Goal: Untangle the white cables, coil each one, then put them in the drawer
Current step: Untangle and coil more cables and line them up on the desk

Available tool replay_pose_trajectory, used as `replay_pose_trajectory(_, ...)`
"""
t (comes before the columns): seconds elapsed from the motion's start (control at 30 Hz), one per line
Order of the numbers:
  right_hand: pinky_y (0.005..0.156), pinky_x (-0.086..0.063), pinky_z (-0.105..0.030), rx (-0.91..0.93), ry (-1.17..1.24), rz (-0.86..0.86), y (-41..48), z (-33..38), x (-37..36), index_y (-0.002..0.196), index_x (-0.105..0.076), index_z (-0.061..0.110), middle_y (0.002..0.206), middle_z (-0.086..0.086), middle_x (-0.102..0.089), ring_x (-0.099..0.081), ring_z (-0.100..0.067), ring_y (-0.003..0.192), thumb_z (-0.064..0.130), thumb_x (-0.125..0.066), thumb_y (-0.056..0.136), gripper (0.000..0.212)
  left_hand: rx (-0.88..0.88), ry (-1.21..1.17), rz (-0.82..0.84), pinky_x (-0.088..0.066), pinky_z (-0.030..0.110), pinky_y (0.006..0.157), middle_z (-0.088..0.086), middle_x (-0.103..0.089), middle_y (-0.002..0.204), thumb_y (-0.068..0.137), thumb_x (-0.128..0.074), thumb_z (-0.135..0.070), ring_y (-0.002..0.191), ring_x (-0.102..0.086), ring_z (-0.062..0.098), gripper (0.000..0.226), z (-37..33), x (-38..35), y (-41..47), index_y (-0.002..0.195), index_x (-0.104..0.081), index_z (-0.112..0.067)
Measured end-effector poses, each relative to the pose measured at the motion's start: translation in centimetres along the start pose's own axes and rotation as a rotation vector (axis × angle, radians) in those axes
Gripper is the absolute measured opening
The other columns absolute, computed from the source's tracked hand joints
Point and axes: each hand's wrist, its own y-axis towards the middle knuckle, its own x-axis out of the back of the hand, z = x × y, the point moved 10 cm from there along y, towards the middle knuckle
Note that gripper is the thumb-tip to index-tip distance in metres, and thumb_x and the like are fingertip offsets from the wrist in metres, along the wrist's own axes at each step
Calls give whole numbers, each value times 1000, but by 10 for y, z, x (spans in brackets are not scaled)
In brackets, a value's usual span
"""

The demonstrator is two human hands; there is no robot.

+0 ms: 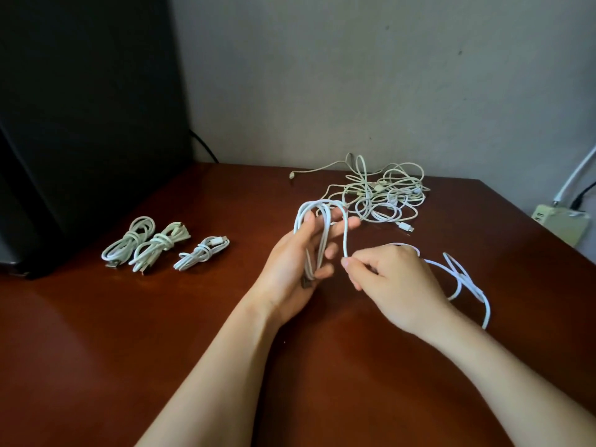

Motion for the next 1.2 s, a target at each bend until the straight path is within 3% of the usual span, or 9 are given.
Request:
replay_pose_trajectory(0.1,53,-29,-33,45,-133,31,-2,9,1,54,-43,14,44,0,-38,-44,-20,54,37,-48,92,45,11,47,3,-23,15,44,2,-73,96,101,-32,-32,55,-36,5,38,1,-2,-1,116,-59,-9)
replay_pose_trajectory(0.17,50,-26,-27,89,-179,55,-4,16,-1,49,-33,18,42,0,-33,-37,-17,49,37,-48,93,50,16,74,8,-24,15,44,-1,-73,88,101,-33,-32,54,-37,5,38,2,-4,-2,112,-61,-11)
replay_pose_trajectory(0.23,50,-26,-32,125,-225,85,-5,22,-4,49,-28,20,42,0,-29,-33,-16,46,36,-49,94,52,25,141,14,-28,13,43,-5,-71,83,100,-33,-37,52,-40,4,40,4,-4,-3,113,-63,-14)
replay_pose_trajectory(0.5,56,-25,-33,148,-343,189,-8,28,-13,53,-30,18,47,2,-34,-34,-16,50,38,-44,95,49,51,246,96,-26,17,47,-7,-52,75,79,-28,-64,53,-37,3,74,11,-10,-2,123,-62,-16)
replay_pose_trajectory(0.63,62,-25,-33,148,-380,186,-8,30,-12,56,-32,18,52,2,-36,-38,-19,60,39,-39,96,46,92,230,93,-28,22,53,-6,-55,74,89,-18,-63,59,-39,7,72,13,-10,-2,119,-64,-16)
replay_pose_trajectory(0.87,63,-24,-32,185,-374,187,-11,36,-16,58,-32,18,54,1,-36,-42,-22,66,39,-36,98,45,114,233,50,-31,17,43,-6,-46,67,97,-20,-57,49,-38,4,66,17,-5,-1,113,-67,-13)
replay_pose_trajectory(1.0,64,-25,-33,234,-327,163,-13,37,-19,67,-37,25,55,3,-40,-53,-27,72,43,-36,99,36,94,126,0,-31,19,54,-5,-40,64,97,-22,-57,56,-35,6,64,15,1,2,106,-67,-12)
replay_pose_trajectory(1.13,62,-27,-33,228,-314,143,-10,27,-15,59,-27,26,50,6,-30,-36,-21,60,48,-37,98,46,51,-68,-44,-31,18,52,-5,-39,65,98,-17,-57,56,-33,6,65,3,11,5,104,-65,-13)
replay_pose_trajectory(1.2,62,-27,-32,205,-319,121,-7,20,-12,59,-28,26,51,6,-31,-35,-21,61,50,-38,97,46,33,-166,-65,-31,21,59,-5,-40,65,98,-16,-57,58,-38,7,66,-1,17,4,105,-64,-12)
